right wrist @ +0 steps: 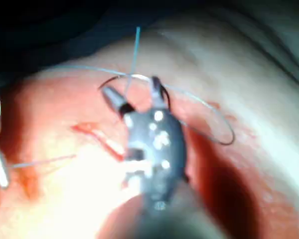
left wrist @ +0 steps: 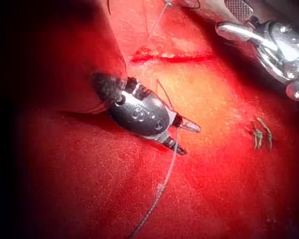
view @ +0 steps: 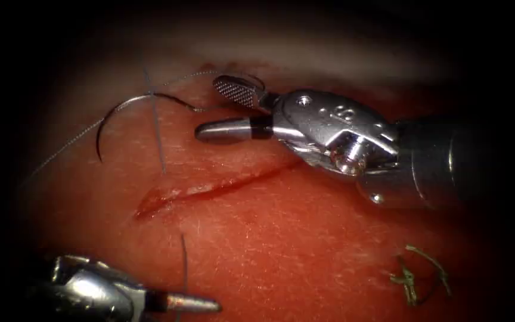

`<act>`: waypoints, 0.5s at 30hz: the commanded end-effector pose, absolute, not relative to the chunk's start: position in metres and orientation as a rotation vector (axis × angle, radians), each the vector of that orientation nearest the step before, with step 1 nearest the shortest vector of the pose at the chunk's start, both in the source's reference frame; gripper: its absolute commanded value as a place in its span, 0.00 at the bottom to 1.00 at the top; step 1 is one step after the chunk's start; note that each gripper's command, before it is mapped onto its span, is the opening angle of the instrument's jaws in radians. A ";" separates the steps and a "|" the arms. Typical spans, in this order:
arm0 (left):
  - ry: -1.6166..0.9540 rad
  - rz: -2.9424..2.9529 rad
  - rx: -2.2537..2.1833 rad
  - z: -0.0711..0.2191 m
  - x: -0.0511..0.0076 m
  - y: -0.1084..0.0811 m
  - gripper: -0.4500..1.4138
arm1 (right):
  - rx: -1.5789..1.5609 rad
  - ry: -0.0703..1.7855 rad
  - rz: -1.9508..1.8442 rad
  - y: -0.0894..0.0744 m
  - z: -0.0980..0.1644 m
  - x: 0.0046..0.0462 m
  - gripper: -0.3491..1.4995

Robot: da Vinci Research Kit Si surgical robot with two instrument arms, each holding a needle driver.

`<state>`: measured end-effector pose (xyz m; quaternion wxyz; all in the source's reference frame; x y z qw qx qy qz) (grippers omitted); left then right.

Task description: Wound Closure

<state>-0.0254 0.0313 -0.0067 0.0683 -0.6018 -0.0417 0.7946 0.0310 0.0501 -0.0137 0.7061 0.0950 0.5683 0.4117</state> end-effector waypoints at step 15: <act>0.017 2.404 -1.757 -0.008 -0.0230 0.030 0.05 | 0.214 1.264 0.914 0.050 -0.013 0.0317 0.91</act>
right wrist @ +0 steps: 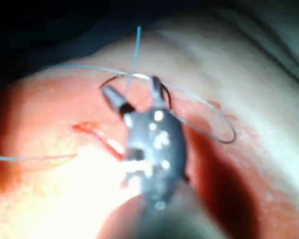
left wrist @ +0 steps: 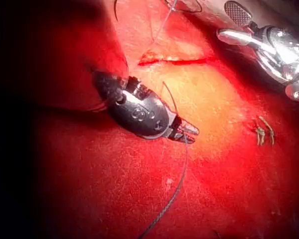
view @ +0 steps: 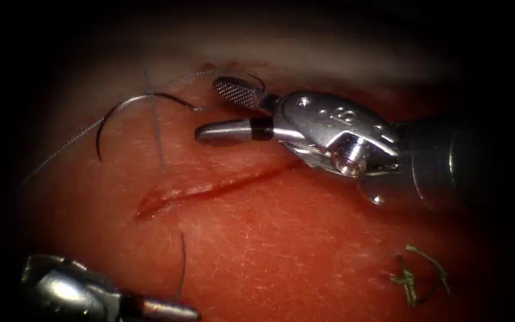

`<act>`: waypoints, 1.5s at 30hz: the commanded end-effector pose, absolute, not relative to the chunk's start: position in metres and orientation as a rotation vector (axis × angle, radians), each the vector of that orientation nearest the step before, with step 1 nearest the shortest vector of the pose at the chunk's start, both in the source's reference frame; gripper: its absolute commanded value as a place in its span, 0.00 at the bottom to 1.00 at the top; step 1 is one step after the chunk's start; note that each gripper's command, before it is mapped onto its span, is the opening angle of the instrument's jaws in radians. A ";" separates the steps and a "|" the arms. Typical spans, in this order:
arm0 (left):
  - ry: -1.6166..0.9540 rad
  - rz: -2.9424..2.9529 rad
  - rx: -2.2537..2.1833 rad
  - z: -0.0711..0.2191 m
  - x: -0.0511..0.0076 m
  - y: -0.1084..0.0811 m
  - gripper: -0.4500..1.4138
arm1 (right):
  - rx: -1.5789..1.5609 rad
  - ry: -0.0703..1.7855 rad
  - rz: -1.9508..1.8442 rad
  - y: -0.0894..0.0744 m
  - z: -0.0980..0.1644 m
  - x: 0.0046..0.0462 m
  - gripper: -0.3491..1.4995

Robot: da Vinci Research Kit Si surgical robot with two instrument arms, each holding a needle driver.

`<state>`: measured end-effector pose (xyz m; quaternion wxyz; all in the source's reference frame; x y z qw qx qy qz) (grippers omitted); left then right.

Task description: Wound Closure

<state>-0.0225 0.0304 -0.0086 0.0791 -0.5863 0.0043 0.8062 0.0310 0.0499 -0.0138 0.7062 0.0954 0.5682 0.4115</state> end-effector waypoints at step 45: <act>0.052 2.272 -1.867 -0.006 -0.0207 0.037 0.05 | 0.572 1.216 0.316 0.039 -0.014 0.0338 0.73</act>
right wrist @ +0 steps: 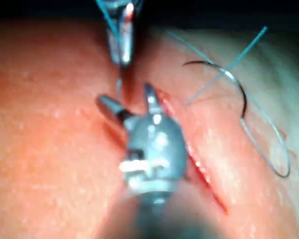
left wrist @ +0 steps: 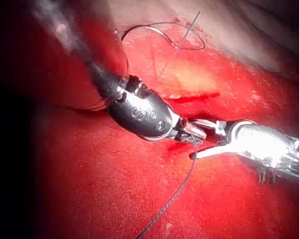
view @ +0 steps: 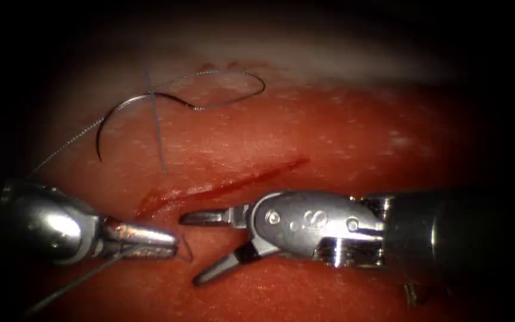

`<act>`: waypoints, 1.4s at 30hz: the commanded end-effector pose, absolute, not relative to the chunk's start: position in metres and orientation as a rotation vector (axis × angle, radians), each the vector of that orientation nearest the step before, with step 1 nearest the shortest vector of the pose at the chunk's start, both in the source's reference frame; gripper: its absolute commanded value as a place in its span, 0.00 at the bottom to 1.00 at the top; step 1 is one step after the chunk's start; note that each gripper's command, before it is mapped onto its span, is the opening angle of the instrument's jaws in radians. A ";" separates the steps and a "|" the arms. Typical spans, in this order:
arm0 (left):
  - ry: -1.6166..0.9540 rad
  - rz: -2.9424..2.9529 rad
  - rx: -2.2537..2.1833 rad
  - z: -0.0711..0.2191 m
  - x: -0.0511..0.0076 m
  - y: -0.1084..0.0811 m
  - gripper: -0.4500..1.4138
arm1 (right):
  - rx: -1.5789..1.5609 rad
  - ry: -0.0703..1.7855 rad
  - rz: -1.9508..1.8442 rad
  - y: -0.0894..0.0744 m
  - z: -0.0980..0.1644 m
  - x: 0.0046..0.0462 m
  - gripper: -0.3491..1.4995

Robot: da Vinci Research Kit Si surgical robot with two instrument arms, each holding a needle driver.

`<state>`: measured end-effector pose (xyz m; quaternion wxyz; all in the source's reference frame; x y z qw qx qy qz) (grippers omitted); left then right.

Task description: Wound Closure

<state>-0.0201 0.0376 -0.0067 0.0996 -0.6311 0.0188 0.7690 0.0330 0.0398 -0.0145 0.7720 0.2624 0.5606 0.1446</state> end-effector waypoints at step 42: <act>0.007 2.157 -1.853 -0.007 -0.0204 0.039 0.48 | 0.585 1.217 0.422 0.040 -0.014 0.0349 0.00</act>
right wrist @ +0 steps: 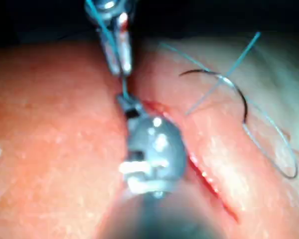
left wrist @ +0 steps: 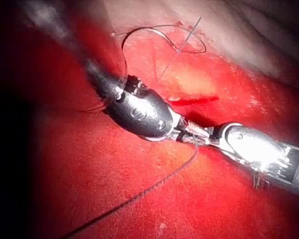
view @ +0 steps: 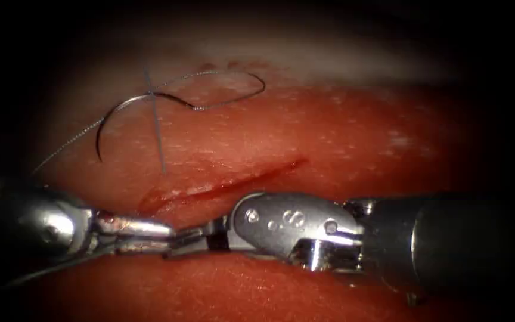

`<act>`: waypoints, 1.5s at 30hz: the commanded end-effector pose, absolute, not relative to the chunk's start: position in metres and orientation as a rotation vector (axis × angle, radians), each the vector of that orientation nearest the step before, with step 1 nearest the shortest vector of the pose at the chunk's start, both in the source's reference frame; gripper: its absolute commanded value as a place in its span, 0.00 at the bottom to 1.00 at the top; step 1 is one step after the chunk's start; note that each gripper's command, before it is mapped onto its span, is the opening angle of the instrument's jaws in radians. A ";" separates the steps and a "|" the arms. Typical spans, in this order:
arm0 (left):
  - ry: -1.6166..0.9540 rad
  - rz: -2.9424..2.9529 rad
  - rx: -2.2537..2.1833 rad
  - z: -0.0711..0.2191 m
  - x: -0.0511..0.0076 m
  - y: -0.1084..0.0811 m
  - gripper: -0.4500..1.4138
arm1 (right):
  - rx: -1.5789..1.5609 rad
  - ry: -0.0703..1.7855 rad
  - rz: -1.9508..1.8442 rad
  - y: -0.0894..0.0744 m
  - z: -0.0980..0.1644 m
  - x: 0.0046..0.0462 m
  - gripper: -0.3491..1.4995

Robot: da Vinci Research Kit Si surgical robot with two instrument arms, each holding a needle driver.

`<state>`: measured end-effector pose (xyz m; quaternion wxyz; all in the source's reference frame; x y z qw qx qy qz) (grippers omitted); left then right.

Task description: Wound Closure

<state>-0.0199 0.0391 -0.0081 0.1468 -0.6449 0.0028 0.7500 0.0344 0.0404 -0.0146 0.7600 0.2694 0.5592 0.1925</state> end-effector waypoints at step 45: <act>-0.070 1.944 -2.200 -0.009 -0.0166 0.039 0.38 | 0.555 1.229 0.676 0.043 -0.008 0.0286 0.00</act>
